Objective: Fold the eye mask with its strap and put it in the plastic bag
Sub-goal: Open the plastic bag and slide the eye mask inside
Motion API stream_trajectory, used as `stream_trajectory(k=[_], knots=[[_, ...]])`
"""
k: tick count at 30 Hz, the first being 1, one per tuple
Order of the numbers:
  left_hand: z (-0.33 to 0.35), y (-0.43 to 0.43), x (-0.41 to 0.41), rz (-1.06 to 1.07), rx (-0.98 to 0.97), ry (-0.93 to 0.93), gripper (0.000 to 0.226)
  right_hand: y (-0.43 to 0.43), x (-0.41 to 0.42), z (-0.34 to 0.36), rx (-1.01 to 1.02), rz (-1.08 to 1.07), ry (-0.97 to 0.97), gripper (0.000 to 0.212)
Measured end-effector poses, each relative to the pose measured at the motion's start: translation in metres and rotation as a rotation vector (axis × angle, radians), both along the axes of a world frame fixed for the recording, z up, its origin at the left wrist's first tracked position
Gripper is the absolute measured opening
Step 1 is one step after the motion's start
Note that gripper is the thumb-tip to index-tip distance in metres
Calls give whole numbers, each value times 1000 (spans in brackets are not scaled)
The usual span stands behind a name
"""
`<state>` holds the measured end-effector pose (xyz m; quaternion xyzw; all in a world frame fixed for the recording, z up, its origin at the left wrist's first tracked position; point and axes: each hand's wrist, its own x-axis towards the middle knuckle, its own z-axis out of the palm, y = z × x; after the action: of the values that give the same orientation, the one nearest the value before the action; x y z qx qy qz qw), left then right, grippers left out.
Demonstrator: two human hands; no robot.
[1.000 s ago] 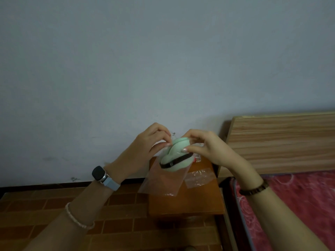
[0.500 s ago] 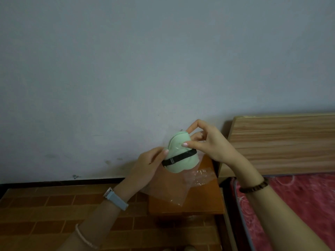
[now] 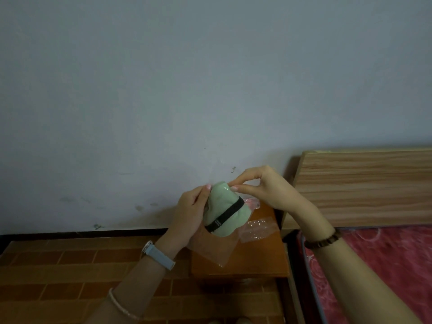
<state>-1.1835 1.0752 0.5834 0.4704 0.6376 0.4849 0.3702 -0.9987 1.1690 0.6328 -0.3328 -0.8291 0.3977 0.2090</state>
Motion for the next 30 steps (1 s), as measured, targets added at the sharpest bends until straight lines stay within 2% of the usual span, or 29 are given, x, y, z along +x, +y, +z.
stream_trajectory(k=[2,5,6,7,9,10,11,13,16,18,22,25,28,30], knots=[[3,2,2,22,2,-41,42,0,0,1,15,-21,24,16],[6,7,2,108,8,-214,37,-1,1,-3,66,-281,316,19],[7,8,2,134,10,-263,37,-2,2,-5,23,-384,413,20],[8,10,2,150,7,-299,37,-4,3,-7,-70,-459,458,32],[9,13,3,154,-5,-352,36,-8,4,-14,-304,-461,371,63],[11,14,5,151,-8,-372,36,-10,3,-19,-391,-417,303,69],[12,16,6,147,-9,-388,36,-11,2,-23,-456,-365,280,65],[12,18,8,131,-14,-407,37,-12,-2,-28,-532,-324,354,38],[12,20,11,95,-35,-400,37,-11,-9,-29,-587,-385,498,14],[14,23,12,97,-47,-416,35,-9,-13,-27,-595,-398,541,17],[14,26,10,53,-43,-387,33,-6,-16,-22,-501,-381,493,16],[10,28,9,94,-16,-324,20,-4,-20,-20,-433,-380,470,13],[8,31,10,122,28,-290,17,-1,-20,-25,-458,-397,482,2],[6,34,9,178,38,-312,17,0,-18,-29,-510,-360,437,4]])
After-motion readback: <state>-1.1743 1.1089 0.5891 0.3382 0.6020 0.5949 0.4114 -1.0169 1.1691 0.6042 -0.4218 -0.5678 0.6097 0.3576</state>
